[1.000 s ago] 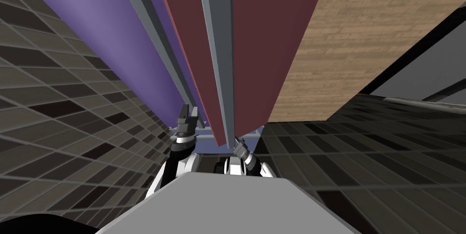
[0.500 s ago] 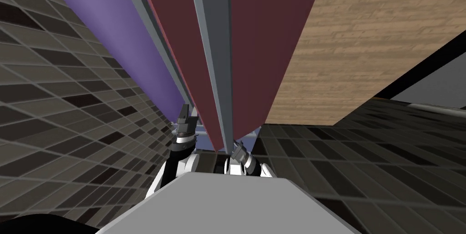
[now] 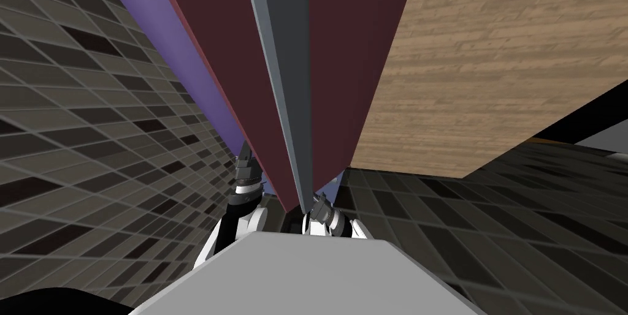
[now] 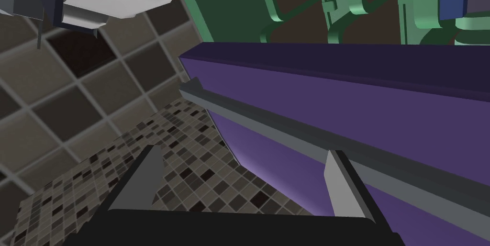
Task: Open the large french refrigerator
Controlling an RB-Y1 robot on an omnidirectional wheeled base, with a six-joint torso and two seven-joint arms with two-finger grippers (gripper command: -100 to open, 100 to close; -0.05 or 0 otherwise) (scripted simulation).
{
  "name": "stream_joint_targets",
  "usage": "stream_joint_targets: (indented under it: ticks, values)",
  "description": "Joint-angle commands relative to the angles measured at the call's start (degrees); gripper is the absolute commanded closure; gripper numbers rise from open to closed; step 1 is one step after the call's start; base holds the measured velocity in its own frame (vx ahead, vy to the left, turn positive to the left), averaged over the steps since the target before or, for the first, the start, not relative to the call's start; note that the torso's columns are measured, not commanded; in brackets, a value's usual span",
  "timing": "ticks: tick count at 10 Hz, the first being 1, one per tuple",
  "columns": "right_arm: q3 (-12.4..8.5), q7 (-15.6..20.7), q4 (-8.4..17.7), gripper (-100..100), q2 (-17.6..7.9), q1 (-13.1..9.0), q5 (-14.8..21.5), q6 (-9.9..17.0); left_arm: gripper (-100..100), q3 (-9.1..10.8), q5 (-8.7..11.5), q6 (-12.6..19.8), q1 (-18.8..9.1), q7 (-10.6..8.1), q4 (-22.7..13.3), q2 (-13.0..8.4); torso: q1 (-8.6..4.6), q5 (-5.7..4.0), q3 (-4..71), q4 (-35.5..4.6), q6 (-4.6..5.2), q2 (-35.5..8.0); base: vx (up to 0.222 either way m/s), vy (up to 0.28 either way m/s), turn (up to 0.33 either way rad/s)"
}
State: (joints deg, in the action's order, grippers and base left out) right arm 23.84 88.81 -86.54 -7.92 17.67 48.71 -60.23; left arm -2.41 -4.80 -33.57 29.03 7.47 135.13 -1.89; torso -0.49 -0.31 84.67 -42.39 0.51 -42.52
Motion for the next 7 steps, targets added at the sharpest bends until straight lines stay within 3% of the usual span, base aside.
stream_joint_targets:
  ticks: [1,7]
  values:
    - [1.51,0.09,-0.66,100,-0.43,-0.22,0.59,-2.17,0,0.27,0.11,-0.32,0.33,-0.02,0.15,0.04,0.00,-0.08,0.09,0.04,0.12,0.01,-0.028,-0.034,-0.026]
    - [2.22,-0.46,-0.79,100,-0.99,-0.38,0.82,-2.87,0,1.27,0.58,-1.65,1.46,-0.13,0.78,0.18,0.12,0.03,-0.18,-0.05,-0.35,-0.22,-0.004,-0.005,0.006]
